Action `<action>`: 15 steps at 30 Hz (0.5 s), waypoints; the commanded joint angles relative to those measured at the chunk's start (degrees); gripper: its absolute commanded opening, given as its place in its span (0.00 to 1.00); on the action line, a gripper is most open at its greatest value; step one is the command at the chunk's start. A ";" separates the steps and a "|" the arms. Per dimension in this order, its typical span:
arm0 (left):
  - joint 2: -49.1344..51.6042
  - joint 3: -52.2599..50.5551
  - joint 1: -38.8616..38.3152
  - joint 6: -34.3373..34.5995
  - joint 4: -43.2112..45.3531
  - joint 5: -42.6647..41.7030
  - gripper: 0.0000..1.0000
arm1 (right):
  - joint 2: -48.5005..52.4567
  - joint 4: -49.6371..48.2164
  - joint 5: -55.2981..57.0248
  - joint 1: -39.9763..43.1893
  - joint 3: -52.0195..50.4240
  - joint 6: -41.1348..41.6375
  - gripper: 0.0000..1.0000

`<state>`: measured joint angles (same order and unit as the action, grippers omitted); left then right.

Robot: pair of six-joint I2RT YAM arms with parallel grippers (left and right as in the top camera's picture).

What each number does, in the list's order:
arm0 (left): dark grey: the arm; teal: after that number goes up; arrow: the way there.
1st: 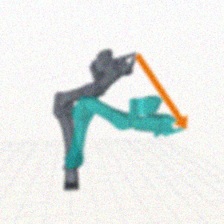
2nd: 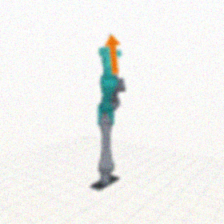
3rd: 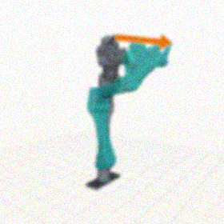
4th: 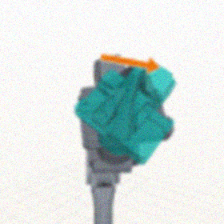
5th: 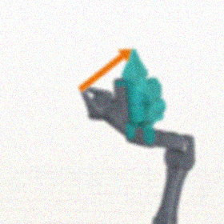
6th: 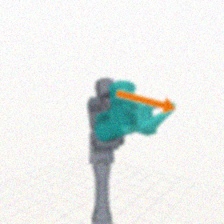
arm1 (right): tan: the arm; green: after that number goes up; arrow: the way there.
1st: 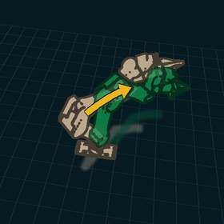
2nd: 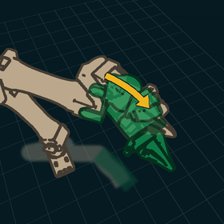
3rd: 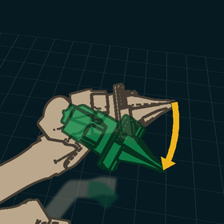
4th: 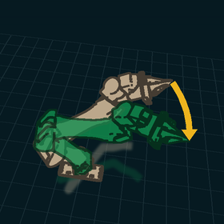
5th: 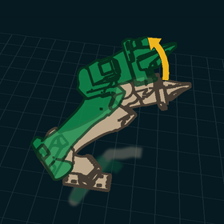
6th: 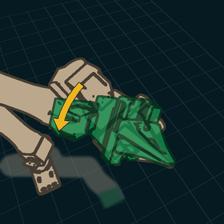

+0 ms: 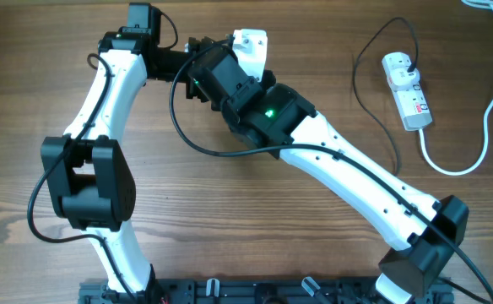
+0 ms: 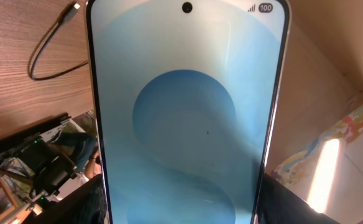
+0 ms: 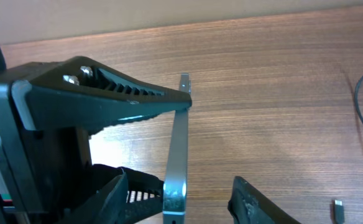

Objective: Plug charger to phone and switch on socket

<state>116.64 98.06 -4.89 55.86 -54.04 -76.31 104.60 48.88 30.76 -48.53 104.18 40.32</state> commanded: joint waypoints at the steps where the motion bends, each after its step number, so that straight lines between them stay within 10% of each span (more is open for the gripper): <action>1: -2.40 0.20 -0.22 0.11 -0.04 -1.60 0.66 | 0.96 -0.31 1.40 0.28 1.14 0.24 0.49; 15: -2.40 0.20 -0.22 0.11 -0.04 -1.62 0.66 | 1.70 -0.46 1.38 0.39 1.14 0.22 0.47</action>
<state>116.64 98.06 -4.89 55.86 -54.06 -76.31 104.64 48.53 30.76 -48.53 104.18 40.32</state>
